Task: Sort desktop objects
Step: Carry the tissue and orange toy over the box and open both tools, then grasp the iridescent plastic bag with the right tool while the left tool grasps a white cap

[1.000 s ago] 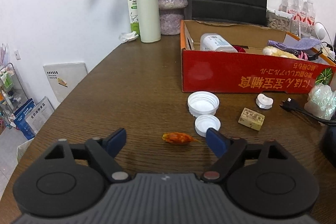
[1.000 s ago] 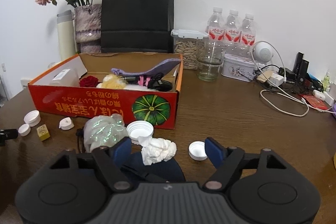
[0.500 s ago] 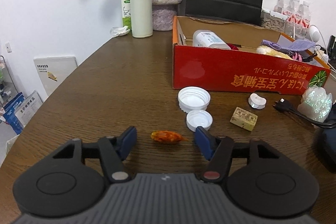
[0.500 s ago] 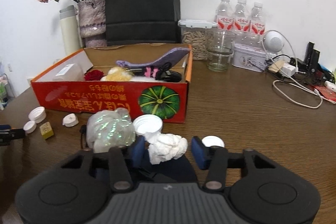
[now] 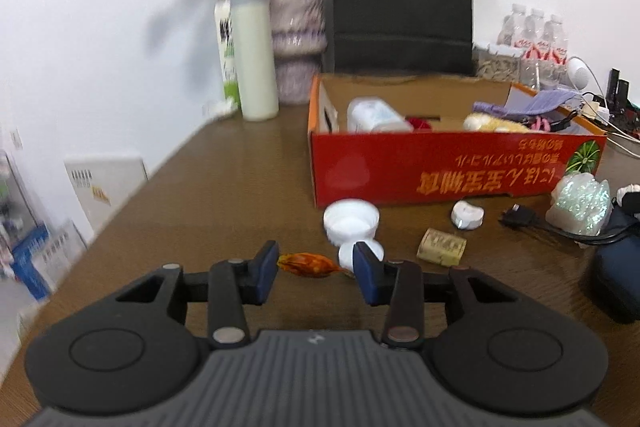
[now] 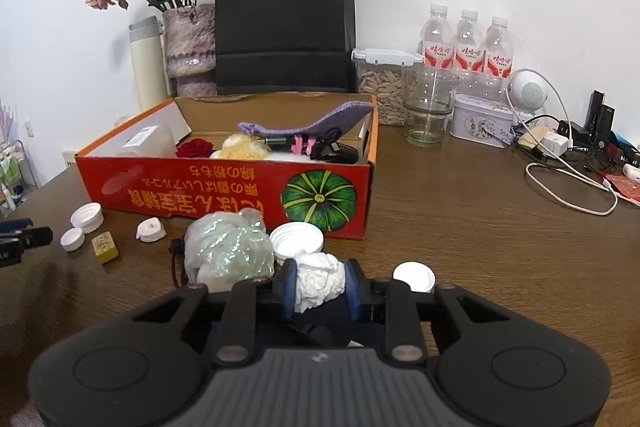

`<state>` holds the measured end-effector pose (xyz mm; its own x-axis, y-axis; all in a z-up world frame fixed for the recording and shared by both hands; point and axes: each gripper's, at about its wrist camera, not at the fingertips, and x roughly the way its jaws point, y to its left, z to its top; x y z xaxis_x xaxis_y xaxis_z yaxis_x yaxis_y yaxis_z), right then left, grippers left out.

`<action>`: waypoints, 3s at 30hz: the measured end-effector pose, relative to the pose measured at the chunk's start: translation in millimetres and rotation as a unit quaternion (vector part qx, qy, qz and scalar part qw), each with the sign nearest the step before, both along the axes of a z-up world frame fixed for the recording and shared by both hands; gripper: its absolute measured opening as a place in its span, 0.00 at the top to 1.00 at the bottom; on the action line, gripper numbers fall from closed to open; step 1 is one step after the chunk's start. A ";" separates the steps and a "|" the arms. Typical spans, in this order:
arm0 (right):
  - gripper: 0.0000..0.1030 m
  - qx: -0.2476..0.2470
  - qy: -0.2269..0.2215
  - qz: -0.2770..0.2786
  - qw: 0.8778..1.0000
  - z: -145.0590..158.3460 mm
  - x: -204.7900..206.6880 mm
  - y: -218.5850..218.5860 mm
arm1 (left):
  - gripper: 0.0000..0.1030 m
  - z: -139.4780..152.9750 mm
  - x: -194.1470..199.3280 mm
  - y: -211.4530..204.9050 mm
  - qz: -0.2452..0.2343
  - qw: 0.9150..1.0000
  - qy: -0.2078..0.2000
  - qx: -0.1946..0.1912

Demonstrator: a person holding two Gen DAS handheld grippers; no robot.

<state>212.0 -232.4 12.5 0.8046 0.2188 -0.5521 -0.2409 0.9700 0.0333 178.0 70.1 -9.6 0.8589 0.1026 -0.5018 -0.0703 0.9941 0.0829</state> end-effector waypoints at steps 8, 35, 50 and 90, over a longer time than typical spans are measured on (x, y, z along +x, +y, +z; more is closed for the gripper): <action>0.77 -0.003 -0.039 0.013 0.999 22.2 -5.6 3.1 | 0.59 27.4 -1.6 -11.9 -0.029 0.999 -0.039 -0.001; 0.77 0.037 -0.098 0.027 0.994 68.0 129.3 71.7 | 0.59 76.7 144.0 -71.8 -0.052 0.991 -0.103 -0.061; 0.77 0.003 -0.027 0.009 1.000 17.0 169.6 75.7 | 0.59 31.5 189.6 -80.5 -0.043 0.997 -0.049 -0.036; 0.05 -0.010 -0.055 0.018 0.998 41.1 58.8 24.6 | 0.00 59.1 85.2 -13.3 0.005 0.996 -0.076 -0.055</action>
<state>270.7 -207.8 53.6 0.8522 0.2390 -0.4654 -0.2774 0.9607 -0.0145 263.2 56.8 49.5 0.9249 0.0633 -0.3749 -0.0836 0.9958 -0.0380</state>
